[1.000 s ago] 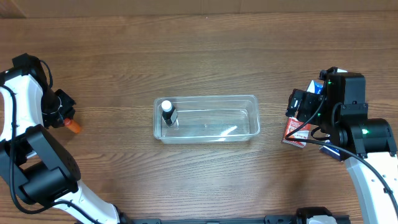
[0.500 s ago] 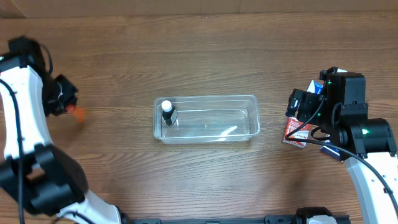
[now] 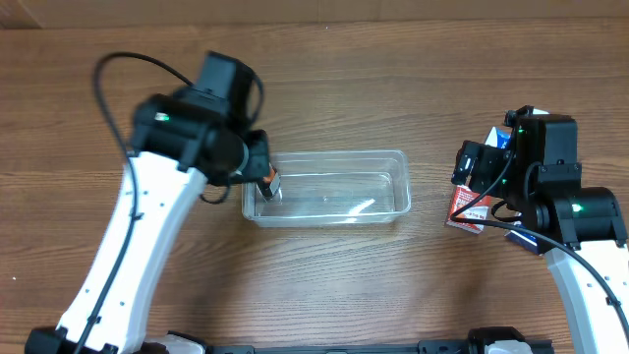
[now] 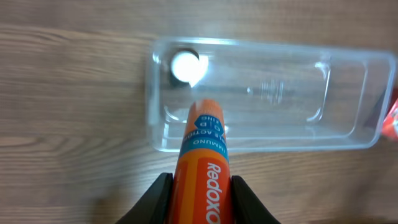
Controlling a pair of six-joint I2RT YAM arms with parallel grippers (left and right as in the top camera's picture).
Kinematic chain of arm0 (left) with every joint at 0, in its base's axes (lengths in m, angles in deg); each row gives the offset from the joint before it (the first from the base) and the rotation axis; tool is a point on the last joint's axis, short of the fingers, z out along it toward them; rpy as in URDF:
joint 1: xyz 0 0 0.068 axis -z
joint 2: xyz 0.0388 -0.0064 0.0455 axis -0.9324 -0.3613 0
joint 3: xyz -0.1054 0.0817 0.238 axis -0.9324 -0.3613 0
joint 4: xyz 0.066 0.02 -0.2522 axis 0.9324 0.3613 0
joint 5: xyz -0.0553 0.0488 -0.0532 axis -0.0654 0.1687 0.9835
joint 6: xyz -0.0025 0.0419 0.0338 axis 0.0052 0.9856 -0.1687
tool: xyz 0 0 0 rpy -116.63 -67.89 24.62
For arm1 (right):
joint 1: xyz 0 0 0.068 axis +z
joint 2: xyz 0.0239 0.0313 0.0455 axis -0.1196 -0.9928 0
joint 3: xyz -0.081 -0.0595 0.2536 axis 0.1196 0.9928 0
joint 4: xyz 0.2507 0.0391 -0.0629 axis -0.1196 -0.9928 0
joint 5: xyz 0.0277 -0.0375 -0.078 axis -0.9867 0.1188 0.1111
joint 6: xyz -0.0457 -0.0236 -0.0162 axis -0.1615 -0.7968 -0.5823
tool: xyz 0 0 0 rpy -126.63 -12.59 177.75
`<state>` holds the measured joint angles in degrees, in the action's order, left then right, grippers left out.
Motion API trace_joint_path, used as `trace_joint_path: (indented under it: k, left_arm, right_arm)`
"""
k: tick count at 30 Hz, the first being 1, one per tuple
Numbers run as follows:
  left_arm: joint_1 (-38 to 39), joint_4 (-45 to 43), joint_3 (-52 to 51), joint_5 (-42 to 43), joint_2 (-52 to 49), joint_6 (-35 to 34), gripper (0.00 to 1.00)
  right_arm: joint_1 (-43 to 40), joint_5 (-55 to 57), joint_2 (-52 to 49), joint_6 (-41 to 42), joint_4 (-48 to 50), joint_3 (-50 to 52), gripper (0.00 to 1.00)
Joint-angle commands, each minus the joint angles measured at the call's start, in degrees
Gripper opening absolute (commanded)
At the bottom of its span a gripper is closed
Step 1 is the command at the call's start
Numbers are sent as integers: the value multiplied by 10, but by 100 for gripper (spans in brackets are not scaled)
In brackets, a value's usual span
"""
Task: Pack container
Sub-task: 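Place the orange tube into the container beside the bottle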
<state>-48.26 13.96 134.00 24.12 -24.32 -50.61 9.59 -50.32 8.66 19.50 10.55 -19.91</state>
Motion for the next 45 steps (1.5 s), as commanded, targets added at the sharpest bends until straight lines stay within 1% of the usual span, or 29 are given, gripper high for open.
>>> trace_joint_path:
  k: [1,5,8,17,20,21,22,25,28,29,38,40,41,44,45]
  left_arm:
    - [23,-37,-87,-12,-13,-50,4]
    - [23,-78,-156,-22,-28,-55,4]
    - [23,-103,-178,-46,-47,-55,4]
    - [23,-144,-178,-51,-107,-49,4]
    - [23,-141,-178,-51,-113,-49,8]
    - [23,-141,-178,-51,-113,-49,10]
    - [23,-139,-178,-51,-113,-49,16]
    - [23,-134,-178,-50,-113,-49,36]
    - [23,-133,-178,-50,-113,-49,45]
    - [23,-133,-178,-50,-113,-49,47]
    - [23,-132,-174,-49,-112,-46,50]
    - [23,-118,-157,-64,-110,-44,58]
    - [23,-109,-147,-70,-109,-44,65]
    - [22,-59,-100,-108,-109,-51,72]
    - [21,-36,-80,-132,-109,-61,76]
  right_arm:
    - [-2,-1,0,2,3,-16,100]
    - [-2,-1,0,2,3,-16,100]
    - [-2,-1,0,2,3,-16,100]
    - [-2,-1,0,2,3,-16,100]
    - [-2,-1,0,2,3,-16,100]
    - [-2,-1,0,2,3,-16,100]
    - [-2,0,0,2,3,-16,100]
    - [-2,-1,0,2,3,-16,100]
    - [-2,-1,0,2,3,-16,100]
    - [-2,-1,0,2,3,-16,100]
    - [-2,-1,0,2,3,-16,100]
    - [-2,0,0,2,3,-16,100]
    - [-2,0,0,2,3,-16,100]
    - [-2,0,0,2,3,-16,100]
    - [-2,0,0,2,3,-16,100]
